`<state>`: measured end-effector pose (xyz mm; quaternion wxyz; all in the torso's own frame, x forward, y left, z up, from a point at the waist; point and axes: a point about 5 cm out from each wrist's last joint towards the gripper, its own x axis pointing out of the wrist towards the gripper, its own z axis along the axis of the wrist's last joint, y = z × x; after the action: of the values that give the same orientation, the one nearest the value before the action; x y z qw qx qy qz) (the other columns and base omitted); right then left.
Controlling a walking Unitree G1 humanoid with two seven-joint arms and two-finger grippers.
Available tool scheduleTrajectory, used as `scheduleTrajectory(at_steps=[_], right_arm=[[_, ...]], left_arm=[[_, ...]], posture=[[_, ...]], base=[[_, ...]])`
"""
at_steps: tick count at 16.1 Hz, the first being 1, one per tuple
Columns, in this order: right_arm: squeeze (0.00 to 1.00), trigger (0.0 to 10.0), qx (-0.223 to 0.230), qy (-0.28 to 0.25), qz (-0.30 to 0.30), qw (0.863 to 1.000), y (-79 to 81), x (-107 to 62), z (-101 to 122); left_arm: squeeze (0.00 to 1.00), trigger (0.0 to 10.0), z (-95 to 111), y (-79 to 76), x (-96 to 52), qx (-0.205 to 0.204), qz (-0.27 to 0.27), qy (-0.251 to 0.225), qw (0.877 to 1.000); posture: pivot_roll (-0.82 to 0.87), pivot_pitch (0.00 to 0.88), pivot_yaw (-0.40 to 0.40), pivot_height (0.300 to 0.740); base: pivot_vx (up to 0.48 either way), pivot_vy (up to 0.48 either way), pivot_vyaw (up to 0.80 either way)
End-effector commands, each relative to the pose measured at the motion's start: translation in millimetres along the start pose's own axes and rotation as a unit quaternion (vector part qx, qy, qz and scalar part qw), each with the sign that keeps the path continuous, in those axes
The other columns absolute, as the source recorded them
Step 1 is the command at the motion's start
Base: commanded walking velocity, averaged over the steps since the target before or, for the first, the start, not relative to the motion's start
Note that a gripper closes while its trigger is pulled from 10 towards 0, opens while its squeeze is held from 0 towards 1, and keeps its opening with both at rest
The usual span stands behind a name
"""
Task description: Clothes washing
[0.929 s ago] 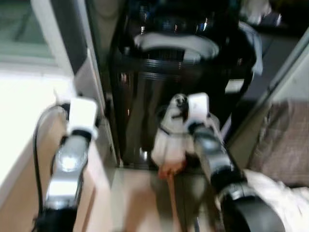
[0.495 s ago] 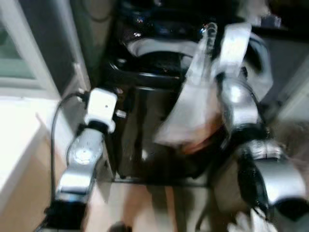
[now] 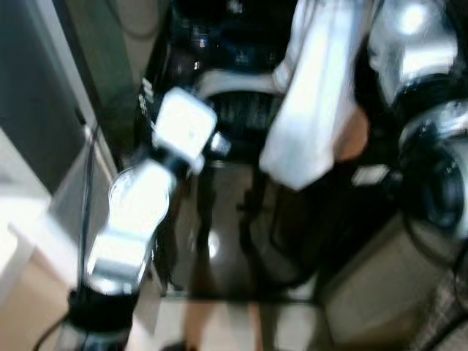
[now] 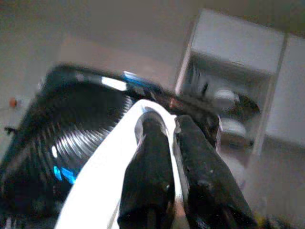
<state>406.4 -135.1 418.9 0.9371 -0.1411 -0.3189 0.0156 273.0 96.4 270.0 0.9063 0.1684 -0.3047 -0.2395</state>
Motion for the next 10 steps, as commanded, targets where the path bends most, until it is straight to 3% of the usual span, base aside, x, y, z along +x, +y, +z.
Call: scheduleTrajectory(at_steps=[1,2,4,6,7,10], right_arm=[[0.0,10.0,-0.009,0.021,0.015,1.0,11.5,-0.8,-6.5],[0.0,10.0,-0.01,0.07,0.045,0.996,31.5,-10.2,-30.3],[0.0,10.0,-0.047,0.155,0.068,0.984,52.0,-36.6,-77.2],[0.0,10.0,-0.081,0.216,0.104,0.967,66.2,-61.3,-110.4],[0.0,10.0,-0.073,0.255,0.111,0.958,70.5,-77.6,-129.4],[0.0,10.0,0.071,0.372,0.053,0.924,68.6,-107.9,-162.8]], left_arm=[[0.0,10.0,-3.8,-2.3,-1.5,-0.007,-0.015,0.018,1.0],[0.0,10.0,6.4,-2.4,1.2,-0.01,-0.019,0.003,1.0],[0.0,10.0,24.4,0.0,4.2,-0.025,-0.02,-0.026,0.999],[0.0,10.0,38.5,3.2,4.2,-0.021,-0.033,-0.045,0.998],[0.0,10.0,46.0,5.2,1.9,-0.017,-0.049,-0.052,0.997],[0.0,10.0,51.8,8.2,-3.7,-0.013,-0.064,-0.045,0.997]], posture=[[0.07,0.0,-0.071,0.74],[0.07,0.0,-0.075,0.74],[0.11,0.0,-0.092,0.74],[0.11,0.0,-0.092,0.74],[0.15,0.0,-0.101,0.74],[0.16,0.0,-0.097,0.74]], base=[[0.48,0.0,0.0],[0.0,0.0,0.0],[0.0,0.0,0.0],[0.0,0.0,0.0],[0.0,0.0,0.0],[0.0,0.0,0.0]])
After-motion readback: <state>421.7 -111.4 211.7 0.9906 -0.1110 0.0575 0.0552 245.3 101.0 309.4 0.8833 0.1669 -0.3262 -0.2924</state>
